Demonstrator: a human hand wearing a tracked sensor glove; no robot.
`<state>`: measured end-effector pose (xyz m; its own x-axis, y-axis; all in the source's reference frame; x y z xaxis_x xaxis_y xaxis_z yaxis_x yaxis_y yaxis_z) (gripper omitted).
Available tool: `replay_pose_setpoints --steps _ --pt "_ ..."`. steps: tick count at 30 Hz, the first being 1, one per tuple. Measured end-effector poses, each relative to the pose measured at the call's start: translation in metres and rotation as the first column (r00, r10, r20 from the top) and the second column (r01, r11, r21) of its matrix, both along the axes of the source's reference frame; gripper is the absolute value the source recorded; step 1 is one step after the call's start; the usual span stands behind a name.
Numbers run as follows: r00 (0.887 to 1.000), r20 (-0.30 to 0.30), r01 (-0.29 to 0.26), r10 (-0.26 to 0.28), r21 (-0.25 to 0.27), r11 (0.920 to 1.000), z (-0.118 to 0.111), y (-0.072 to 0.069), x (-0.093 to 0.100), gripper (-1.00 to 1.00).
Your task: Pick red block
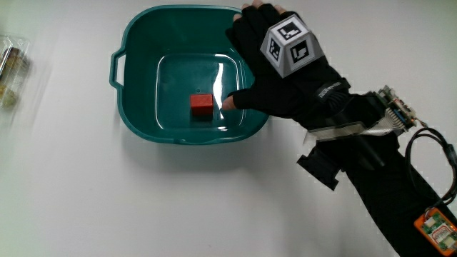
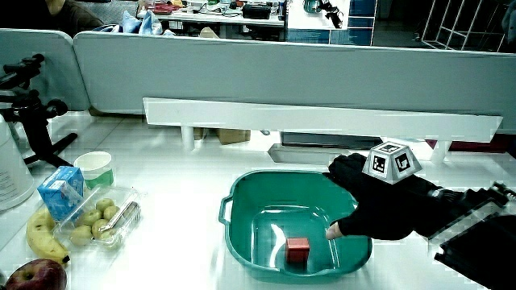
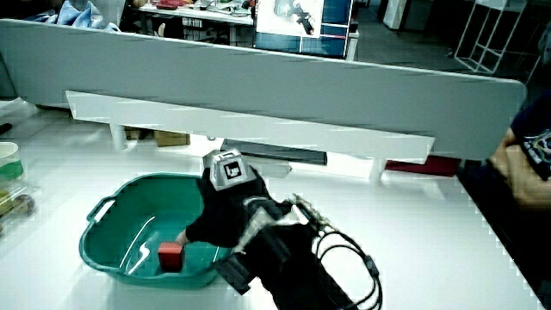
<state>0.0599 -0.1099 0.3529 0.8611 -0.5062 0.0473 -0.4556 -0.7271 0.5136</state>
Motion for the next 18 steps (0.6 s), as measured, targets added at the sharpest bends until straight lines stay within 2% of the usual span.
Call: replay_pose_setpoints --steps 1,5,10,18 --pt "1.000 0.008 0.004 -0.004 -0.025 0.9997 0.004 0.000 -0.001 0.00" --pt "1.000 -0.014 0.013 -0.014 -0.030 0.9995 0.011 0.003 -0.007 0.00" --pt "1.000 0.002 0.026 -0.026 -0.060 0.9978 0.017 0.005 -0.015 0.00" --pt "0.999 -0.009 0.044 -0.045 -0.093 0.9947 0.030 0.009 -0.027 0.00"
